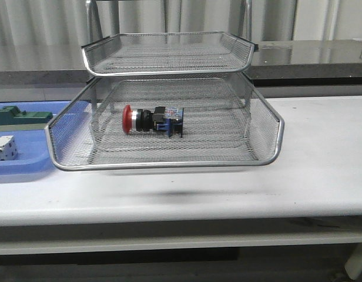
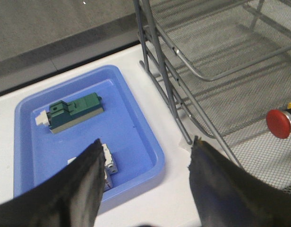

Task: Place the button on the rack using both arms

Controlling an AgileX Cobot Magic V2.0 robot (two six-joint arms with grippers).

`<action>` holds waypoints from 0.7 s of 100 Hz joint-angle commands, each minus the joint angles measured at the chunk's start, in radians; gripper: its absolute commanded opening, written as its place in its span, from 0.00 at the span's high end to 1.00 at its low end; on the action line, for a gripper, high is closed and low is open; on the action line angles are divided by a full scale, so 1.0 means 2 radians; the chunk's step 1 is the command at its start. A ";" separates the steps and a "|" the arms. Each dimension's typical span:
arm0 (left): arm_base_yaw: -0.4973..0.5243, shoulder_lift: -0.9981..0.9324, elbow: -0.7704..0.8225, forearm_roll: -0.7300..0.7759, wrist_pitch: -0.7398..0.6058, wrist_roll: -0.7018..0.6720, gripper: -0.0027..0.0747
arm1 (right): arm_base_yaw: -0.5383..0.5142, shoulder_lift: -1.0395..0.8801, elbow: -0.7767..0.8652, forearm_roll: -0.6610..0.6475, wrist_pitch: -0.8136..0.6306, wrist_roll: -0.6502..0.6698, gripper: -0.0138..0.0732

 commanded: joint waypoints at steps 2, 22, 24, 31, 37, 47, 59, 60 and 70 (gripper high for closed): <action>0.001 -0.047 0.036 -0.010 -0.096 -0.012 0.47 | -0.001 0.000 -0.018 -0.004 -0.028 -0.004 0.92; 0.001 -0.131 0.113 -0.013 -0.151 -0.020 0.49 | -0.001 0.000 -0.018 -0.004 -0.028 -0.004 0.92; 0.001 -0.135 0.117 -0.015 -0.154 -0.020 0.50 | -0.001 0.000 -0.018 -0.004 -0.028 -0.004 0.92; 0.001 -0.159 0.135 -0.027 -0.167 -0.020 0.51 | -0.001 0.000 -0.018 -0.004 -0.028 -0.004 0.92; 0.001 -0.183 0.153 -0.038 -0.186 -0.020 0.51 | -0.001 0.000 -0.018 -0.004 -0.028 -0.004 0.92; 0.001 -0.214 0.177 -0.053 -0.219 -0.020 0.51 | -0.001 0.000 -0.018 -0.004 -0.028 -0.004 0.92; 0.001 -0.248 0.203 -0.055 -0.244 -0.020 0.51 | -0.001 0.000 -0.018 -0.004 -0.028 -0.004 0.92; 0.001 -0.251 0.205 -0.055 -0.245 -0.020 0.51 | -0.001 0.000 -0.018 -0.004 -0.028 -0.004 0.92; 0.001 -0.266 0.219 -0.055 -0.246 -0.020 0.51 | -0.001 0.000 -0.018 -0.004 -0.028 -0.004 0.92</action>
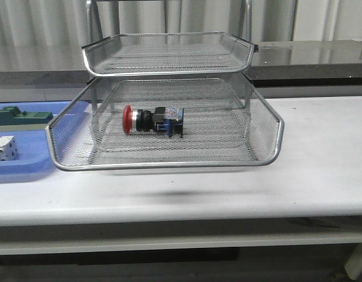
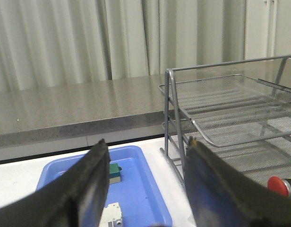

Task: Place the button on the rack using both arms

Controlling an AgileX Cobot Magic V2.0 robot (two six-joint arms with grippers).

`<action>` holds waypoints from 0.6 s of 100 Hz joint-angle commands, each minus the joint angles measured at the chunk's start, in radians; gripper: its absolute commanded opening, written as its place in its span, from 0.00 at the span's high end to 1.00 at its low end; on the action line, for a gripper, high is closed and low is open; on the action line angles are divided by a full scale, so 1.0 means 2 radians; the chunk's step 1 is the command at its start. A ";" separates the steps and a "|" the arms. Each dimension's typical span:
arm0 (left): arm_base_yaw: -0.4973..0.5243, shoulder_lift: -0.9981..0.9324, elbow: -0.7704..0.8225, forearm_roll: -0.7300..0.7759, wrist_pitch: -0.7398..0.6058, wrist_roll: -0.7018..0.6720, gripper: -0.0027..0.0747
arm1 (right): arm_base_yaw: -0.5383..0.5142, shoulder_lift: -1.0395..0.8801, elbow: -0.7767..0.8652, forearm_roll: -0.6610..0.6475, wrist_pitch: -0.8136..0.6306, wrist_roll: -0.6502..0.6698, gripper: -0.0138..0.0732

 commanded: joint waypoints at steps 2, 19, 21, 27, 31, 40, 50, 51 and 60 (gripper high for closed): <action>0.001 -0.008 -0.003 -0.006 -0.046 -0.006 0.51 | -0.001 0.000 -0.018 -0.004 -0.028 -0.004 0.92; 0.001 -0.011 0.002 -0.006 -0.047 -0.006 0.51 | -0.001 0.000 -0.018 -0.004 -0.028 -0.004 0.92; 0.001 -0.011 0.002 -0.006 -0.047 -0.006 0.52 | -0.001 0.000 -0.018 -0.004 -0.028 -0.004 0.92; 0.001 -0.011 0.002 -0.006 -0.047 -0.006 0.53 | -0.001 0.000 -0.018 -0.004 -0.028 -0.004 0.92; 0.001 -0.011 0.002 -0.006 -0.047 -0.006 0.54 | -0.001 0.000 -0.018 -0.004 -0.028 -0.004 0.92; 0.001 -0.011 0.002 -0.006 -0.047 -0.006 0.58 | -0.001 0.000 -0.018 -0.004 -0.028 -0.004 0.92; 0.001 -0.011 0.002 -0.006 -0.047 -0.006 0.68 | -0.001 0.000 -0.018 -0.004 -0.028 -0.004 0.92; 0.001 -0.011 0.002 -0.006 -0.047 -0.006 0.68 | -0.001 0.000 -0.018 -0.004 -0.028 -0.004 0.92; 0.001 -0.011 0.002 -0.006 -0.047 -0.006 0.80 | -0.001 0.000 -0.018 -0.004 -0.028 -0.004 0.92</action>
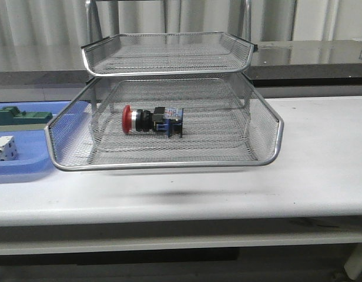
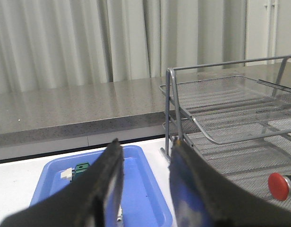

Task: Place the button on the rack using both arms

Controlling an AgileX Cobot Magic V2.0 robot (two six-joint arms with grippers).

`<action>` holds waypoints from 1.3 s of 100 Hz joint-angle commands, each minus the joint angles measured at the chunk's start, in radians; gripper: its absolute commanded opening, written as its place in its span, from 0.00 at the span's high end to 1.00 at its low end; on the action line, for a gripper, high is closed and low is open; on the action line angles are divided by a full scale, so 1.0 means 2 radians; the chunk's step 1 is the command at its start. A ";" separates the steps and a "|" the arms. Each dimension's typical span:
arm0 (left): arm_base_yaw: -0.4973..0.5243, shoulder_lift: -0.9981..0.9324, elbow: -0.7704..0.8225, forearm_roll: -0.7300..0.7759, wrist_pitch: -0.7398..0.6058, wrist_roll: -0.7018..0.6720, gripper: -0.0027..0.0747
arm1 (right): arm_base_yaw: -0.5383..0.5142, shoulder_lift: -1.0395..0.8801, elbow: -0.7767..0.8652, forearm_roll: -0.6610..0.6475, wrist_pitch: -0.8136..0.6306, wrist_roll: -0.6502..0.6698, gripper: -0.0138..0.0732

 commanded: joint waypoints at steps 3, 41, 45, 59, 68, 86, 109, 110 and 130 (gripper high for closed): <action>0.001 0.003 -0.015 -0.005 -0.041 -0.006 0.84 | -0.001 0.000 -0.018 -0.004 -0.028 -0.004 0.92; 0.001 0.003 -0.015 -0.005 -0.041 -0.006 0.99 | -0.001 0.000 -0.018 -0.004 -0.028 -0.004 0.92; 0.001 0.003 -0.015 -0.005 -0.041 -0.006 0.99 | -0.001 0.000 -0.018 -0.004 -0.028 -0.004 0.92; 0.001 0.003 -0.015 -0.005 -0.041 -0.006 0.99 | -0.001 0.000 -0.018 -0.002 -0.038 -0.004 0.92; 0.001 0.003 -0.015 -0.005 -0.041 -0.006 0.99 | -0.001 0.001 -0.018 -0.002 -0.052 -0.004 0.92; 0.001 0.003 -0.015 -0.005 -0.041 -0.006 0.99 | -0.001 0.003 -0.018 0.046 -0.084 -0.004 0.92; 0.001 0.003 -0.015 -0.005 -0.041 -0.006 0.99 | -0.001 0.051 -0.018 0.144 -0.101 -0.004 0.92; 0.001 0.003 -0.015 -0.005 -0.041 -0.006 0.99 | -0.001 0.054 -0.018 0.149 -0.101 -0.004 0.92; 0.001 0.003 -0.015 -0.005 -0.041 -0.006 0.99 | 0.000 0.133 -0.018 0.238 -0.098 -0.065 0.92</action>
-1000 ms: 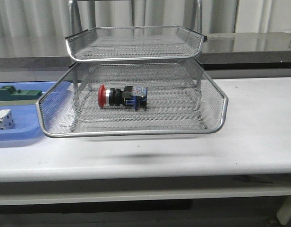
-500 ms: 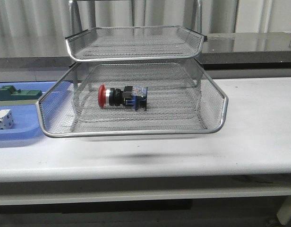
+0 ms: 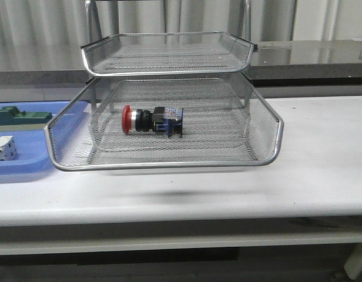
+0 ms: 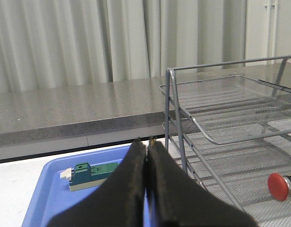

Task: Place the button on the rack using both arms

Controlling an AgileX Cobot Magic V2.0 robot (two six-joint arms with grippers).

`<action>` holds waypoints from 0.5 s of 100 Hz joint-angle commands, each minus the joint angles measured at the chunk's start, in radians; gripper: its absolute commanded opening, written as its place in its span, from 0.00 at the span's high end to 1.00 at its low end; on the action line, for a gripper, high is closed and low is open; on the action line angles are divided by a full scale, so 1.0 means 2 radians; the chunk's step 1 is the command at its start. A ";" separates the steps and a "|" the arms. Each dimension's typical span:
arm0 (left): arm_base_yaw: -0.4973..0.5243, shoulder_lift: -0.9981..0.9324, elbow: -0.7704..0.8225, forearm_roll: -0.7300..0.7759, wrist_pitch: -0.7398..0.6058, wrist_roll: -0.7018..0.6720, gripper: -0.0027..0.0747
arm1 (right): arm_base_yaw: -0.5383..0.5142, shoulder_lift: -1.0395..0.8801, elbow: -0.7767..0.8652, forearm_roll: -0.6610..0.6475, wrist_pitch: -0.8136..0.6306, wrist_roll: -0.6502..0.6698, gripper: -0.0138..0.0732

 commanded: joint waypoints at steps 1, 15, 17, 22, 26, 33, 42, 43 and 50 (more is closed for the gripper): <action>0.001 0.003 -0.015 -0.004 -0.041 -0.006 0.99 | 0.000 0.033 -0.017 0.059 -0.030 -0.040 0.92; 0.001 0.003 -0.015 -0.004 -0.041 -0.006 0.99 | 0.000 0.089 -0.017 0.119 -0.029 -0.088 0.92; 0.001 0.003 -0.015 -0.004 -0.041 -0.006 0.99 | 0.001 0.096 -0.017 0.125 -0.029 -0.092 0.92; 0.001 0.003 -0.015 -0.004 -0.041 -0.006 0.99 | 0.006 0.113 -0.017 0.130 -0.029 -0.100 0.92; 0.001 0.003 -0.015 -0.004 -0.041 -0.006 0.99 | 0.012 0.126 -0.017 0.131 -0.032 -0.102 0.92; 0.001 0.003 -0.015 -0.004 -0.041 -0.006 0.99 | 0.029 0.147 -0.017 0.131 -0.038 -0.104 0.92; 0.001 0.003 -0.015 -0.004 -0.041 -0.006 0.99 | 0.058 0.174 -0.017 0.131 -0.050 -0.104 0.92; 0.001 0.003 -0.015 -0.004 -0.041 -0.006 0.99 | 0.063 0.176 -0.017 0.131 -0.052 -0.104 0.92; 0.001 0.003 -0.015 -0.004 -0.041 -0.006 0.99 | 0.089 0.196 -0.017 0.131 -0.070 -0.104 0.92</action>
